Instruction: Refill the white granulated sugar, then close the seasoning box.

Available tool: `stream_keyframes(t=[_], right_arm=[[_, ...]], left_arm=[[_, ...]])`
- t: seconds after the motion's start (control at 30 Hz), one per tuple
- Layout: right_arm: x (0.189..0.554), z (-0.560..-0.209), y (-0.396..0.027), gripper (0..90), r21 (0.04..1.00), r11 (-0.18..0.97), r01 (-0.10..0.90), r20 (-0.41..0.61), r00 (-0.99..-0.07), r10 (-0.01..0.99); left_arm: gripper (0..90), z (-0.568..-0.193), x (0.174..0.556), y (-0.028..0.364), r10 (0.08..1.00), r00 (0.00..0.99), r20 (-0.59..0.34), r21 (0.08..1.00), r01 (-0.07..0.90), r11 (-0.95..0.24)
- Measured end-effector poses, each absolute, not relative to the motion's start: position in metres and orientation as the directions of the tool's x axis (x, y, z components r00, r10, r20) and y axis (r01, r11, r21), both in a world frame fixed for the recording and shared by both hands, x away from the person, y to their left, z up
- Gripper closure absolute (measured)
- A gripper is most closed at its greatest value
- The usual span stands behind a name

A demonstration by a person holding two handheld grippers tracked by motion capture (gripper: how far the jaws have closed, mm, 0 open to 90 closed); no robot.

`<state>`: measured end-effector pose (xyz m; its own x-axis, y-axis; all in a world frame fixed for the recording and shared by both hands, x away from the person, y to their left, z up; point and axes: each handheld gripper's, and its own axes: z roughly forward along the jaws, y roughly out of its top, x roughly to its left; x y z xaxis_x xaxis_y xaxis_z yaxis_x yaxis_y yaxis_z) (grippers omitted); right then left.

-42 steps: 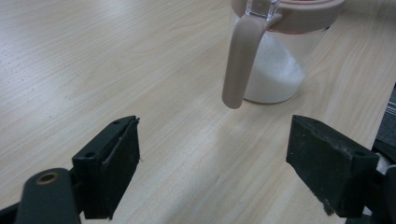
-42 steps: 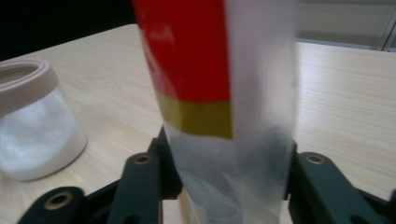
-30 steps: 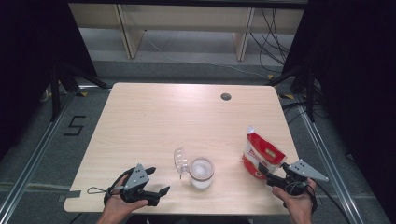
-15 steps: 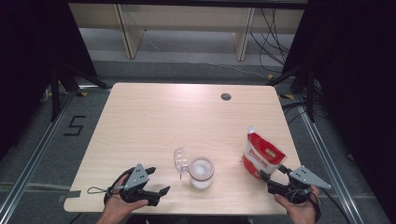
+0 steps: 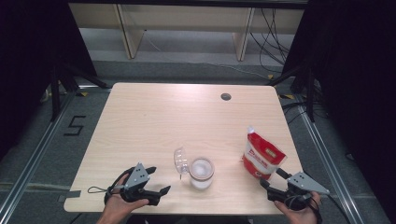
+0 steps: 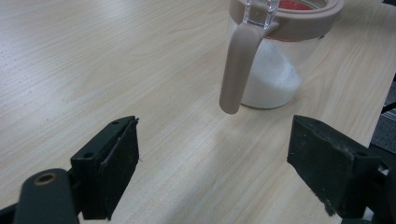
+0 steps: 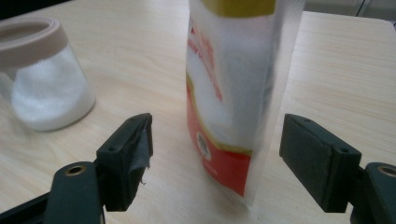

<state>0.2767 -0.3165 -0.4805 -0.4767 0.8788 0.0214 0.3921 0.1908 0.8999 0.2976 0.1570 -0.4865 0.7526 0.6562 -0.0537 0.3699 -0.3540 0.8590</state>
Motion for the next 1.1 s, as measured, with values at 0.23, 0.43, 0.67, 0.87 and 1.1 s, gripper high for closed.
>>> stream_keyframes(t=[0.23,0.43,0.67,0.87,1.1], right_arm=[[0.272,-0.481,-0.317,25.1,0.895,0.195,0.401,0.020,-0.474,0.880],[0.266,-0.482,-0.313,24.9,0.886,0.186,0.425,0.048,-0.482,0.875],[0.263,-0.483,-0.311,23.5,0.877,0.202,0.435,0.044,-0.492,0.869],[0.261,-0.485,-0.312,23.5,0.866,0.219,0.449,0.041,-0.501,0.865],[0.257,-0.486,-0.310,23.5,0.862,0.201,0.466,0.059,-0.484,0.873]], left_arm=[[16.2,-0.487,0.299,0.156,0.652,0.757,-0.040,0.862,0.356,-0.361],[16.2,-0.488,0.298,0.156,0.658,0.751,-0.059,0.860,0.373,-0.348],[16.3,-0.487,0.299,0.157,0.653,0.756,-0.041,0.861,0.358,-0.361],[16.3,-0.486,0.298,0.156,0.658,0.750,-0.062,0.862,0.373,-0.344],[16.7,-0.485,0.300,0.159,0.650,0.759,-0.037,0.860,0.355,-0.367]])
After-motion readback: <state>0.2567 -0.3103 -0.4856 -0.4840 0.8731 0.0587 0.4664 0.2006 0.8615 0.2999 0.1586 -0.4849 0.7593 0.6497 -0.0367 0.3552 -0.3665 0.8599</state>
